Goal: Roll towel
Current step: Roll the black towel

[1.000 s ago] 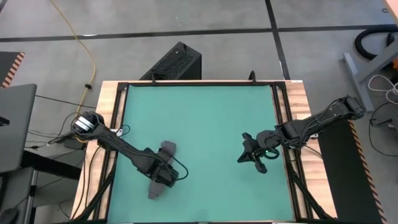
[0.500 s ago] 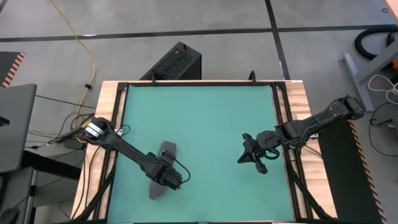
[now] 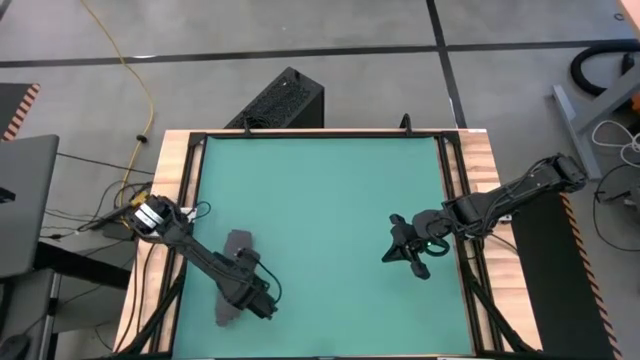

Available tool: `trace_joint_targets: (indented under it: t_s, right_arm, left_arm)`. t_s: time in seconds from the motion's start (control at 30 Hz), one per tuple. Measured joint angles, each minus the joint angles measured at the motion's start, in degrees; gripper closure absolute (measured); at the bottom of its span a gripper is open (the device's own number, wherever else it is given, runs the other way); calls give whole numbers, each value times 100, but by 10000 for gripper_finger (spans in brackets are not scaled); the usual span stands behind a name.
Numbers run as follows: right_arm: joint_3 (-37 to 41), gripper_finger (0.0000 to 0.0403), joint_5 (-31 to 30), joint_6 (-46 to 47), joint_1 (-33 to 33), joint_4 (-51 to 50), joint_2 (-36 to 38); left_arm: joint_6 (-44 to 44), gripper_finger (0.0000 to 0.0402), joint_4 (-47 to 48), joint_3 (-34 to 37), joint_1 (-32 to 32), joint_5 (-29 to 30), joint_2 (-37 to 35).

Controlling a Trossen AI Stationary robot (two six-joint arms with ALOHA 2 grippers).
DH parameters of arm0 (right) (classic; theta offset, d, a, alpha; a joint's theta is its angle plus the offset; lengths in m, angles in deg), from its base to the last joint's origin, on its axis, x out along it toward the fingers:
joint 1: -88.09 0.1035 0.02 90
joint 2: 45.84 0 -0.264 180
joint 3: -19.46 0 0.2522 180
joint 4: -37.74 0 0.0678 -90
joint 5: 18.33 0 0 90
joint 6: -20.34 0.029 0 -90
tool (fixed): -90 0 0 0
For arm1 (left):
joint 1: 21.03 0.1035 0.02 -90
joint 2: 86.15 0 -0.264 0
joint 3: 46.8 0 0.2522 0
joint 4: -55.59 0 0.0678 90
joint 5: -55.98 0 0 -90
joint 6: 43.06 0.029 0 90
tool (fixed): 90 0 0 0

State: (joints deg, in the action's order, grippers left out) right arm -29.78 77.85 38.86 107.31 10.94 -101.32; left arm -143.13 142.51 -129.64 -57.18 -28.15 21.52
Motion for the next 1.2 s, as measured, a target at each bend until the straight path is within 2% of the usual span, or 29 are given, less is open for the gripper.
trace_joint_targets:
  t_s: [0.23, 0.57, 0.67, 0.9, 1.0, 1.2]
  right_arm:
    - [2, 382, 0, -2, 0, 0, 0]
    - [1, 382, 0, -4, 0, 26, 0]
    - [1, 382, 0, -5, 0, 22, 0]
    - [1, 382, 0, -105, 0, 22, 0]
    - [1, 382, 0, -143, 0, 30, 0]
    - [0, 382, 0, -208, 0, 203, -1]
  left_arm:
    - [-406, 221, 101, 0, -224, -110, -8]
    - [319, 221, -155, -1, 91, 194, -753]
    - [740, 221, -618, -2, -118, -114, -986]
    - [876, 221, -1444, -7, -788, -1584, -1138]
    - [597, 221, -1547, -5, -997, -1556, -1102]
    - [-9, 221, -1531, -4, -1111, -978, -1100]
